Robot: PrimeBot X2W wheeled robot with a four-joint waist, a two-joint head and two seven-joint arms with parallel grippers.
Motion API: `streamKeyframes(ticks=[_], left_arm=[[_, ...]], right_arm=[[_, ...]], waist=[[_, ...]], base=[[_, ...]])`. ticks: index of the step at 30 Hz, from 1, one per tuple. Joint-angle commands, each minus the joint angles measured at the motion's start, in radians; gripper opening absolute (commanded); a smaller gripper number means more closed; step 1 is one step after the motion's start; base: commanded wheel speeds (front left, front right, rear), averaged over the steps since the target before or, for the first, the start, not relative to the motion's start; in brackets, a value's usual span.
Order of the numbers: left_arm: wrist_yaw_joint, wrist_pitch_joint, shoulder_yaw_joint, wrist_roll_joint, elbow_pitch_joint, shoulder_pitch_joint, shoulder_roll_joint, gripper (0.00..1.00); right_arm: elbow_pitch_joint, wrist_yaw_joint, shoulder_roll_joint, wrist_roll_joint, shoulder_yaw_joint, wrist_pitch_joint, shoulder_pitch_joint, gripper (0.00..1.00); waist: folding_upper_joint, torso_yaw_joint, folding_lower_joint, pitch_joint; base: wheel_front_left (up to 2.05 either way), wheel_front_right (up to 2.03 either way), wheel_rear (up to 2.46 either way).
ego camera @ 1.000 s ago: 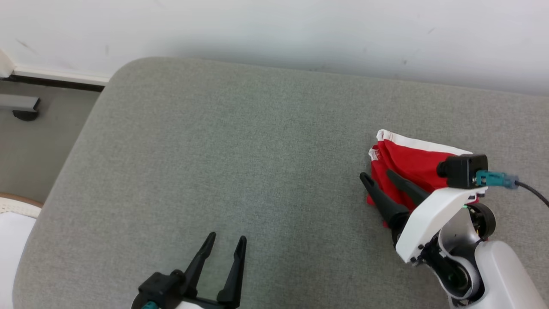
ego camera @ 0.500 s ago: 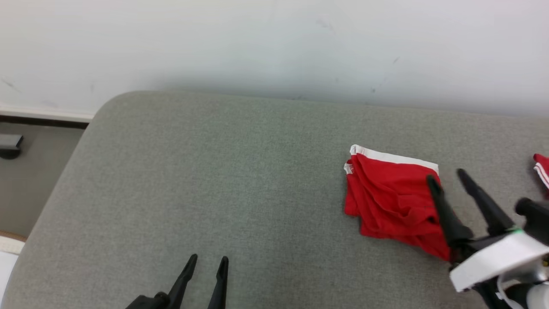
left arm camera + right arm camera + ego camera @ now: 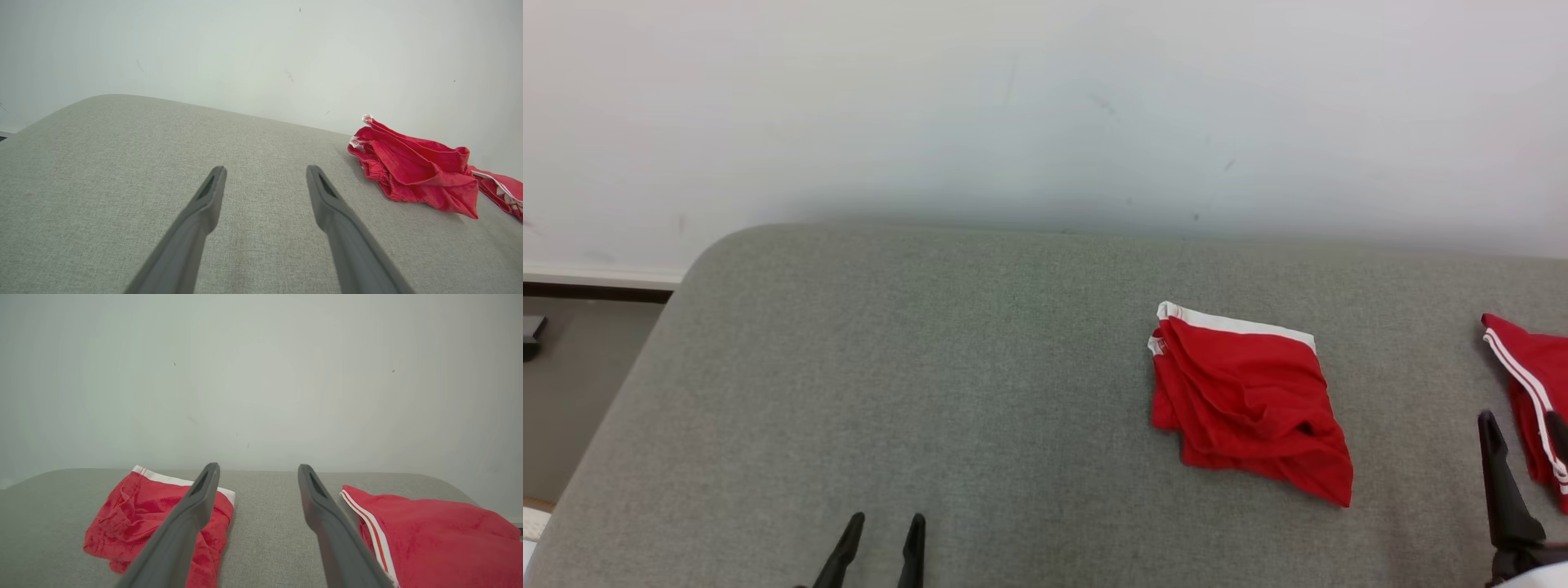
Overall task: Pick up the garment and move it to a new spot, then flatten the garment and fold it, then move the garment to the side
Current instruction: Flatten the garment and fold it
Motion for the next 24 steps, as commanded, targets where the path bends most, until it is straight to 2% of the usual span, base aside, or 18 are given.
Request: streamKeyframes(ticks=[1, 6, 12, 14, 15, 24], left_arm=[[0.000, 0.000, 0.009, 0.019, -0.005, 0.019, 0.004, 1.00], [-0.002, 0.000, 0.017, 0.024, -0.012, 0.032, 0.004, 1.00], [-0.007, 0.000, 0.025, 0.037, -0.018, 0.018, 0.004, 1.00], [-0.012, 0.000, 0.028, 0.042, -0.021, 0.003, 0.003, 1.00], [-0.014, 0.000, 0.029, 0.045, -0.022, -0.006, 0.003, 1.00], [-0.024, 0.000, 0.022, 0.039, -0.015, -0.084, 0.004, 1.00]], right_arm=[[0.034, 0.003, -0.016, -0.017, -0.007, -0.031, 0.024, 1.00], [0.122, 0.003, -0.022, -0.031, -0.019, -0.083, 0.033, 1.00], [0.155, 0.003, -0.044, -0.028, -0.002, -0.101, -0.025, 1.00], [0.164, 0.003, -0.063, -0.038, 0.013, -0.088, -0.062, 0.40], [0.171, 0.003, -0.070, -0.042, 0.023, -0.079, -0.086, 0.00], [0.300, 0.002, -0.106, -0.067, 0.152, -0.001, -0.292, 0.00]], waist=[[0.0000, -0.005, 0.0001, -0.011], [0.0000, -0.006, 0.0001, -0.015], [0.0000, 0.002, 0.0001, 0.008], [0.0000, 0.008, 0.0001, 0.031], [0.0000, 0.011, 0.0001, 0.045], [0.0000, 0.060, 0.0001, 0.148]], base=[[0.00, 0.00, 0.00], [0.00, 0.00, 0.00], [0.00, 0.00, 0.00], [0.00, 0.00, 0.00], [0.00, 0.00, 0.00], [0.00, 0.00, 0.00]])
